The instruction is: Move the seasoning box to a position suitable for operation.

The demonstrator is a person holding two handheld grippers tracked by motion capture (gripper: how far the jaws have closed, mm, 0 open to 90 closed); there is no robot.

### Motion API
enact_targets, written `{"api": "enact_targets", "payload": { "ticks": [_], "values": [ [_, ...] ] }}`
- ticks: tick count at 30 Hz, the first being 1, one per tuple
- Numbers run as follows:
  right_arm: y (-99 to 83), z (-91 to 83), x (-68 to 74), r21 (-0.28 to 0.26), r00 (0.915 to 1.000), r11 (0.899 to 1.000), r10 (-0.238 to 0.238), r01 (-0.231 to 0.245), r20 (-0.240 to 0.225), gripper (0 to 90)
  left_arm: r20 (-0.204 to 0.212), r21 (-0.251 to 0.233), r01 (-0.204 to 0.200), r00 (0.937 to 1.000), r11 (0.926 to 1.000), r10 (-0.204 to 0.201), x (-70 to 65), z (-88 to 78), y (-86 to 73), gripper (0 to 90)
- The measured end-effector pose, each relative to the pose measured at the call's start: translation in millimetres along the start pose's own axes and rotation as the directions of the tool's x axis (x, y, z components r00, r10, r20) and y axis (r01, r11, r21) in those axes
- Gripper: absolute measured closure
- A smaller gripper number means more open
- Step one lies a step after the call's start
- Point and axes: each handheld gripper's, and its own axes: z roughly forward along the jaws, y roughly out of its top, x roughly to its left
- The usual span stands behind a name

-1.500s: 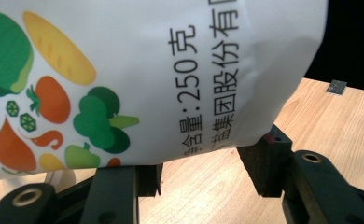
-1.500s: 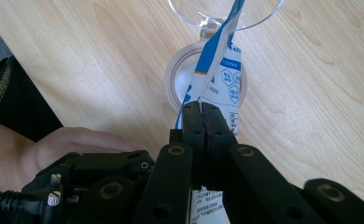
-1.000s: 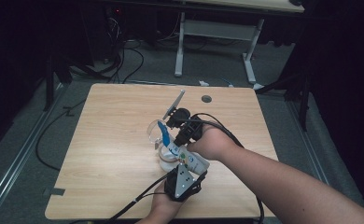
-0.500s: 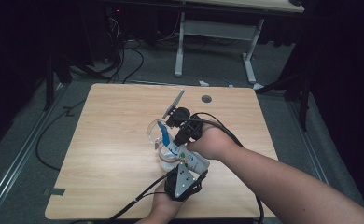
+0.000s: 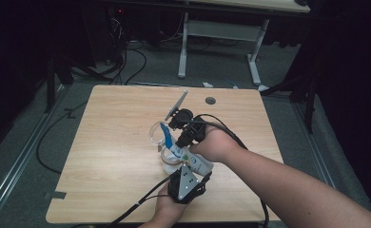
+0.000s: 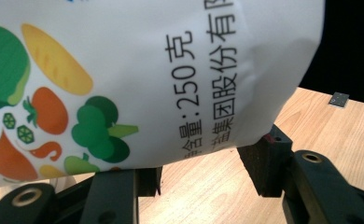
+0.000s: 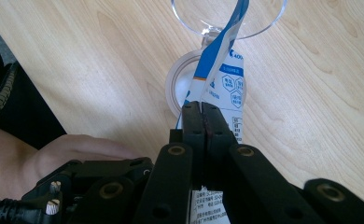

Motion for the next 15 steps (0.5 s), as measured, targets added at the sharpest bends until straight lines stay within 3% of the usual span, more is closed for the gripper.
{"api": "enact_targets", "payload": {
  "ticks": [15],
  "values": [
    [1.5, 2.6, 2.1, 0.001, 0.9999, 1.0, -0.006, 0.006, -0.008, 89.9, -0.003, -0.012, 0.009, 1.0, 0.9999, -0.009, -0.9, -0.5, 1.9, 53.7]
  ]
}}
